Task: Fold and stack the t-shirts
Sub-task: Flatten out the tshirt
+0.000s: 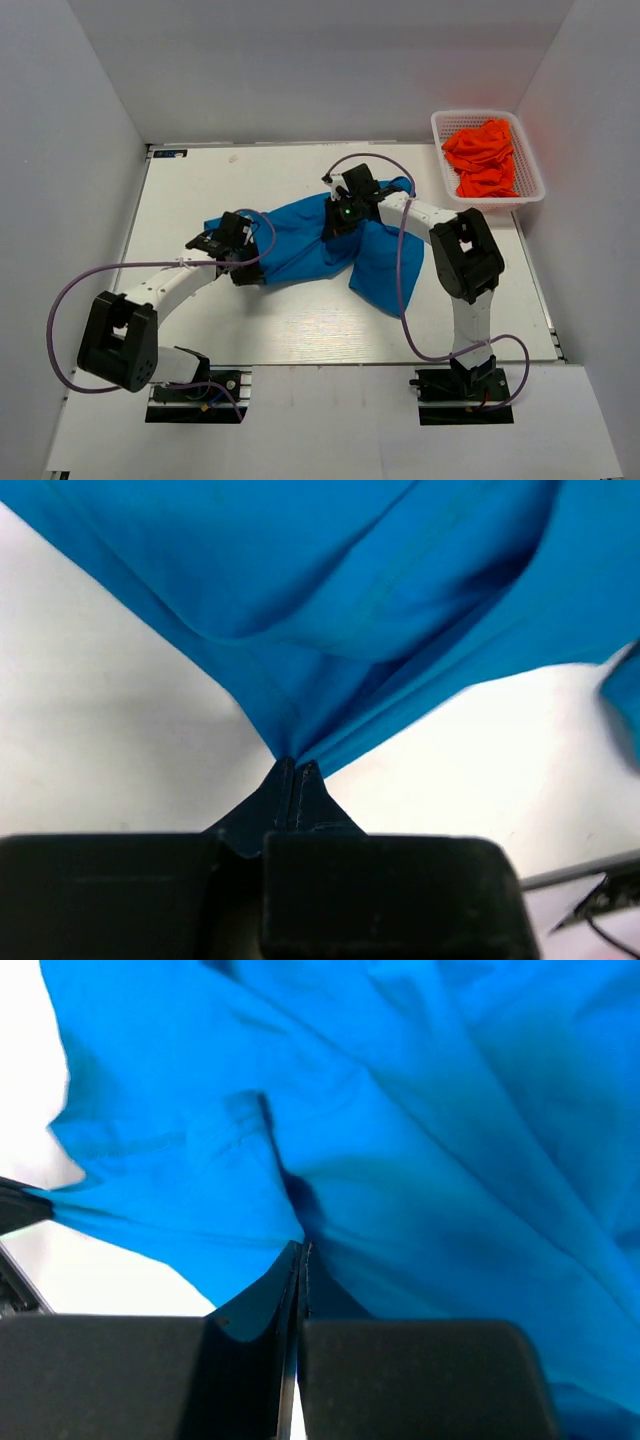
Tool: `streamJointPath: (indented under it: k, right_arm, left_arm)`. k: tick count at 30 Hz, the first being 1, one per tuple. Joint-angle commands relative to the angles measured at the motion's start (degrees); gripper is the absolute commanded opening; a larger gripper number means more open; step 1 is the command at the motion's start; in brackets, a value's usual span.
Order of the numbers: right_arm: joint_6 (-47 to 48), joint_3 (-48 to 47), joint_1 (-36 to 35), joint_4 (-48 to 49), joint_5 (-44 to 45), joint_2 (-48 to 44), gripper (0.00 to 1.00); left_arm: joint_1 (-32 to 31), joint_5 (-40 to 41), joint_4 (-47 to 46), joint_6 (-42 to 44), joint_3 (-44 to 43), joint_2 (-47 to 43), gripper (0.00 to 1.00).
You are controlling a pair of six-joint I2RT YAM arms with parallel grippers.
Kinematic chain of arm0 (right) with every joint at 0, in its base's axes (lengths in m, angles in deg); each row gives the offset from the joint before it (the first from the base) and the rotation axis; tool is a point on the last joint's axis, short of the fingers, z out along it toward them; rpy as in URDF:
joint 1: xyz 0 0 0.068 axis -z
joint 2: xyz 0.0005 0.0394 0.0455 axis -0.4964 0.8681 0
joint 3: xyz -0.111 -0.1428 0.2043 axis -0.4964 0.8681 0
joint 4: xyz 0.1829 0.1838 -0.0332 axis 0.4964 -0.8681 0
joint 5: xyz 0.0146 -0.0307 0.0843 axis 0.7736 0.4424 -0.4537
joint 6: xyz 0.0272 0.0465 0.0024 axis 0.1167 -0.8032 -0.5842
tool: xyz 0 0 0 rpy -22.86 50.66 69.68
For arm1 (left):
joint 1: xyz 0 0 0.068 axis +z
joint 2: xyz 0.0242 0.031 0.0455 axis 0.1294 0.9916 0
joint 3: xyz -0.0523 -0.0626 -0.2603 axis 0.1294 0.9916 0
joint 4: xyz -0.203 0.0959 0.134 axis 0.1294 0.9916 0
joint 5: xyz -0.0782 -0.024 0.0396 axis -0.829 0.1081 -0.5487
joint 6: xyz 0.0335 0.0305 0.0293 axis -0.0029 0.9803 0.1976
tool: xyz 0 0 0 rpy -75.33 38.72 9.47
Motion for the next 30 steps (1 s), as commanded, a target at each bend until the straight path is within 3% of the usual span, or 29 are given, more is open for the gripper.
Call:
streamJointPath:
  k: [1, 4, 5, 6, 7, 8, 10, 12, 13, 16, 23, 28, 30]
  right_arm:
    - [0.5, 1.6, -0.3, 1.9, -0.8, -1.8, 0.00]
    - [4.6, 2.0, -0.5, 1.4, -4.2, -1.7, 0.00]
    - [5.2, 2.1, -0.5, 1.2, -5.1, -1.7, 0.00]
    - [5.8, 2.4, -0.6, 0.8, -6.0, -1.7, 0.14]
    - [7.7, 2.7, -0.6, -0.1, -6.0, -1.9, 0.20]
    - [8.6, 3.1, -0.6, -0.4, -6.9, -2.9, 0.23]
    - [11.0, 5.0, -0.6, -0.1, -6.7, -6.0, 0.39]
    - [11.6, 9.7, -0.4, 2.7, -6.1, -11.6, 0.53]
    - [11.6, 11.0, -0.5, 3.7, -5.5, -13.2, 0.59]
    - [11.7, 15.4, -0.2, 6.4, -0.1, -18.5, 0.60]
    - [6.3, 18.0, 2.1, 8.5, 8.4, -23.4, 0.63]
    - [3.9, 19.0, 4.9, 7.5, 11.8, -25.0, 0.63]
    - [3.6, 19.0, 5.9, 6.8, 11.9, -25.6, 0.63]
  left_arm:
    - [-0.1, -3.0, 3.1, -0.9, 3.8, -1.5, 0.00]
    - [-0.1, -5.0, 4.5, -0.9, 4.4, 0.0, 0.00]
    - [-0.1, -5.0, 5.8, -0.9, 2.7, 0.8, 0.04]
    - [-0.1, -5.0, 7.0, -0.4, 1.6, 2.6, 0.15]
    - [-0.1, -5.8, 8.9, 0.5, 0.5, 3.4, 0.32]
    - [-0.1, -6.7, 9.7, 1.2, -1.8, 3.5, 0.39]
    - [-0.1, -9.4, 11.5, 3.3, -3.8, 3.5, 0.52]
    - [-0.1, -11.4, 12.0, 6.0, -7.1, 2.6, 0.93]
    - [-0.1, -12.2, 12.7, 6.6, -8.4, 2.6, 1.00]
    - [0.5, -13.4, 13.4, 6.6, -13.6, 2.8, 1.00]
    - [1.1, -11.3, 1.8, 9.1, -19.0, 14.7, 1.00]
    - [1.6, -14.4, 0.1, 9.7, -25.5, 26.2, 0.83]
    - [1.6, -16.7, -0.5, 9.7, -26.0, 28.8, 0.82]
